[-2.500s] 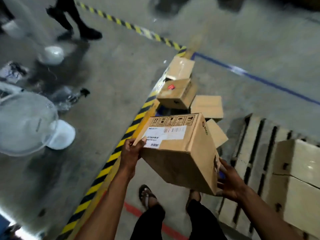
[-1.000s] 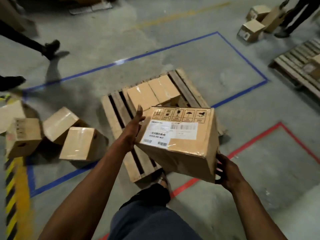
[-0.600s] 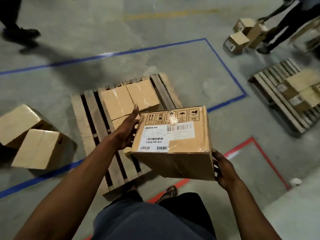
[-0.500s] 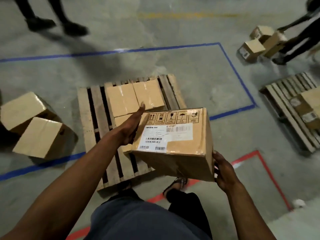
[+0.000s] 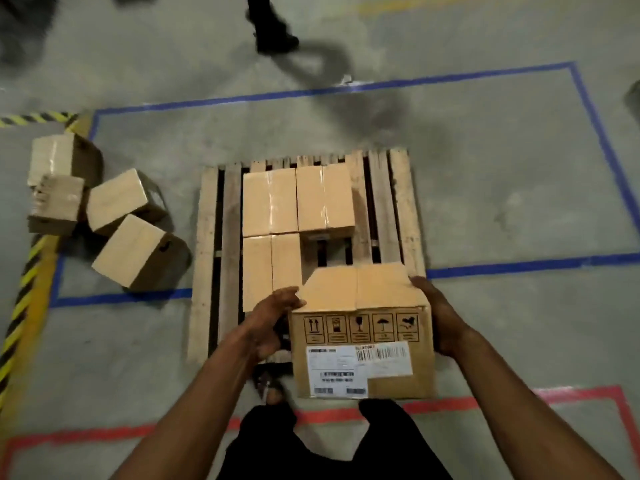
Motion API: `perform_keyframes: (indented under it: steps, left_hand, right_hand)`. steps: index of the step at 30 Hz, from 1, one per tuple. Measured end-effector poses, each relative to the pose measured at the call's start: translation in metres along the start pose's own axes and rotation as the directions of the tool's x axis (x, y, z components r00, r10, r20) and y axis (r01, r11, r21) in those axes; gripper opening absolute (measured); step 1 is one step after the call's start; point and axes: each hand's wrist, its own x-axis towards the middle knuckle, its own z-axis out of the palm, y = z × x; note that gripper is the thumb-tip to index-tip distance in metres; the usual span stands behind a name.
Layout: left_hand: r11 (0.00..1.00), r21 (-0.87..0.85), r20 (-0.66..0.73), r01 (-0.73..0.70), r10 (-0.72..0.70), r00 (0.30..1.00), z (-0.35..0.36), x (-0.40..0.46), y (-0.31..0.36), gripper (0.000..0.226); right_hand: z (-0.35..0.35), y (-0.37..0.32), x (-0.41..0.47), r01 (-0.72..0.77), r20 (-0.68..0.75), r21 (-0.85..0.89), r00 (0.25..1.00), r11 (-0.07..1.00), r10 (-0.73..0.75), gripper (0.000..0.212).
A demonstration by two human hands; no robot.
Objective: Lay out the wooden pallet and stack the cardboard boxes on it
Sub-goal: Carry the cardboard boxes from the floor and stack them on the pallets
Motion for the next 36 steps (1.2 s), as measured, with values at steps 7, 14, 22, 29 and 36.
perform_keyframes:
  steps: [7,14,22,29,36]
  left_hand:
    - [0.993,0.042,0.052,0.111,-0.113,0.992,0.018,0.125,-0.037,0.036]
    - [0.933,0.302,-0.159,-0.194,0.25,0.955,-0.016,0.3,-0.085,0.052]
    - [0.867,0.411,-0.258,-0.283,0.408,0.876,-0.067,0.431,-0.102,0.053]
    - [0.838,0.49,-0.351,-0.242,0.443,0.825,-0.075,0.464,-0.104,0.057]
    - [0.736,0.649,-0.364,-0.194,0.525,0.769,-0.064,0.473,-0.098,0.046]
  right_hand:
    - [-0.042,-0.02,0.105,0.057,0.148,-0.143,0.988,0.988,-0.035,0.068]
    - [-0.029,0.018,0.266,0.214,0.083,-0.322,0.977,0.922,-0.198,0.085]
    - [0.0,0.058,0.4,0.263,-0.019,-0.309,0.959,0.914,-0.283,0.079]
    - [0.009,0.05,0.447,0.251,-0.029,-0.388,0.958,0.887,-0.285,0.084]
    - [0.012,0.054,0.471,0.239,-0.066,-0.41,0.955,0.88,-0.29,0.084]
